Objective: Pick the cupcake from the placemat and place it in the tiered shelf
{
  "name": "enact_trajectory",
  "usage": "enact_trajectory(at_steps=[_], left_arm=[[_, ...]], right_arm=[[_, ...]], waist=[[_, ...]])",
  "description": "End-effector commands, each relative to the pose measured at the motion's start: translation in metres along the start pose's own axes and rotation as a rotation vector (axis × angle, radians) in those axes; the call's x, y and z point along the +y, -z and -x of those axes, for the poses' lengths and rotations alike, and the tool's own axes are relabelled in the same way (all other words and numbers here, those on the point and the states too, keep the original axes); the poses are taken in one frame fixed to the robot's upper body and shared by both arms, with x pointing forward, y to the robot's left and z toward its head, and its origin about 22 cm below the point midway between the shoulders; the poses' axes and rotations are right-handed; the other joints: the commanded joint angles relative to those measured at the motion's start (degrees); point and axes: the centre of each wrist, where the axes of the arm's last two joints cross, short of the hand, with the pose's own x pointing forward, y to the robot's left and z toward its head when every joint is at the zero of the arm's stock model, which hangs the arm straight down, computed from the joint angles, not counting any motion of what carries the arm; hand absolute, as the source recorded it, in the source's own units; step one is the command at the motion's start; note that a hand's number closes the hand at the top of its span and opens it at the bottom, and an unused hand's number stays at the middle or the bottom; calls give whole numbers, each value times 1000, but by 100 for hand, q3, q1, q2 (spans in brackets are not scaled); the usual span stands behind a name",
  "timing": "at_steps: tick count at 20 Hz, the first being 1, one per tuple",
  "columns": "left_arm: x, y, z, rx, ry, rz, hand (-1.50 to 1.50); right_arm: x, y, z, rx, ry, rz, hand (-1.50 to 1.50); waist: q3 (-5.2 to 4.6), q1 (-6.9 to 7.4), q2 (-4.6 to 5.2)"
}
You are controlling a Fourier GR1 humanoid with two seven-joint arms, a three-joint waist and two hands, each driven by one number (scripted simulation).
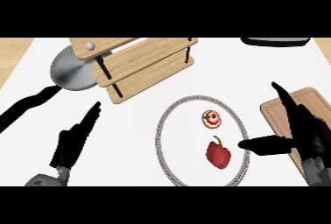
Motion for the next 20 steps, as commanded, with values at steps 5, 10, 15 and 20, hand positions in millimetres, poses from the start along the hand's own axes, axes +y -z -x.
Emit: enact_trajectory(at_steps=[5, 10, 15, 20], left_arm=[[-3, 3, 7, 40, 2, 26, 0], [4, -4, 2, 20, 6, 8, 0], [-5, -1, 0, 29, 2, 10, 0], [6, 3, 12, 52, -16, 2, 0]], right_arm=[[16, 10, -38, 243, -494, 85, -150], [47, 24, -91, 258, -482, 11, -150], [97, 28, -107, 318, -491, -78, -150], [111, 40, -118, 380, -527, -109, -150]], waist=[[-14, 139, 41], [21, 123, 23], [23, 73, 26], [17, -64, 24]])
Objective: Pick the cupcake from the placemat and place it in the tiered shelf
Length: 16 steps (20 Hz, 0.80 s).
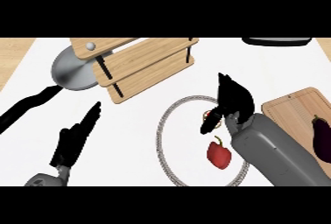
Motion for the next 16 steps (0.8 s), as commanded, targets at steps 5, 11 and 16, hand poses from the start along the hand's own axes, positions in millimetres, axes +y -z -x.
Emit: enact_trajectory(at_steps=[5, 11, 16], left_arm=[[12, -2, 10, 31, -14, -49, 0], [7, -3, 3, 31, -21, -16, 0], [8, -1, 13, 38, -8, -28, 0]], right_arm=[[16, 1, -28, 248, -71, -25, -150], [30, 14, -26, 313, -132, 32, -150], [42, 10, -38, 312, -156, 8, -150]], waist=[[-12, -190, -32], [-6, -189, -22], [-8, -197, -12]])
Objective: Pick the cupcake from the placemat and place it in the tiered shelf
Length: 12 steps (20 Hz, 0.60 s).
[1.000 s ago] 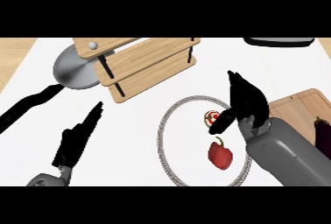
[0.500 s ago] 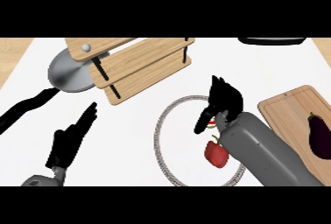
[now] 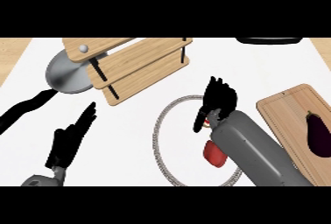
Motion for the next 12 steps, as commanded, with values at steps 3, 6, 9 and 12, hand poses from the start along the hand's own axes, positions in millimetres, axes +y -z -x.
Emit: enact_trajectory(at_steps=[3, 6, 9, 12], left_arm=[[-8, -6, 15, 20, -5, 4, 0], [-9, -7, 5, 30, -17, 3, 0], [7, -9, 5, 22, 2, 7, 0], [-3, -1, 1, 21, -1, 5, 0]], right_arm=[[-2, 2, -7, 234, -53, -3, -150], [26, 0, 4, 237, -72, -23, -150], [22, 8, -2, 239, -80, -26, -150], [38, 8, -1, 245, -89, -29, -150]], waist=[[-12, 18, 23], [-7, 7, 12], [-8, 47, 32], [-8, 29, 39]])
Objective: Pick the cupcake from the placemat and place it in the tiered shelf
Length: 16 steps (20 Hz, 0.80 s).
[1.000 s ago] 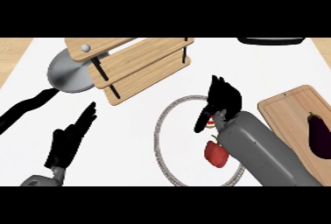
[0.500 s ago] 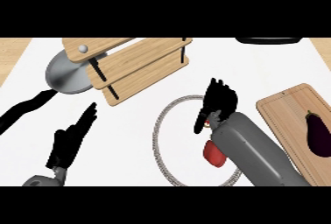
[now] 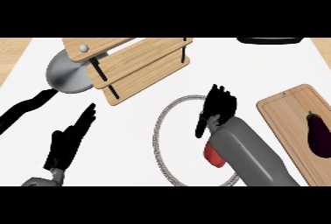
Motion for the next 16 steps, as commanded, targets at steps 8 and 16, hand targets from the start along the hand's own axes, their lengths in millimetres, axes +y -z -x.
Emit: enact_trajectory(at_steps=[8, 16], left_arm=[[-12, 3, -1, 14, -4, -8, 0], [-7, 4, -3, 20, 11, 16, 0]], right_arm=[[24, 12, 0, 200, -31, -33, -150], [49, 25, -5, 68, -23, -1, 150]], waist=[[-11, 11, 20], [-9, 59, 40]])
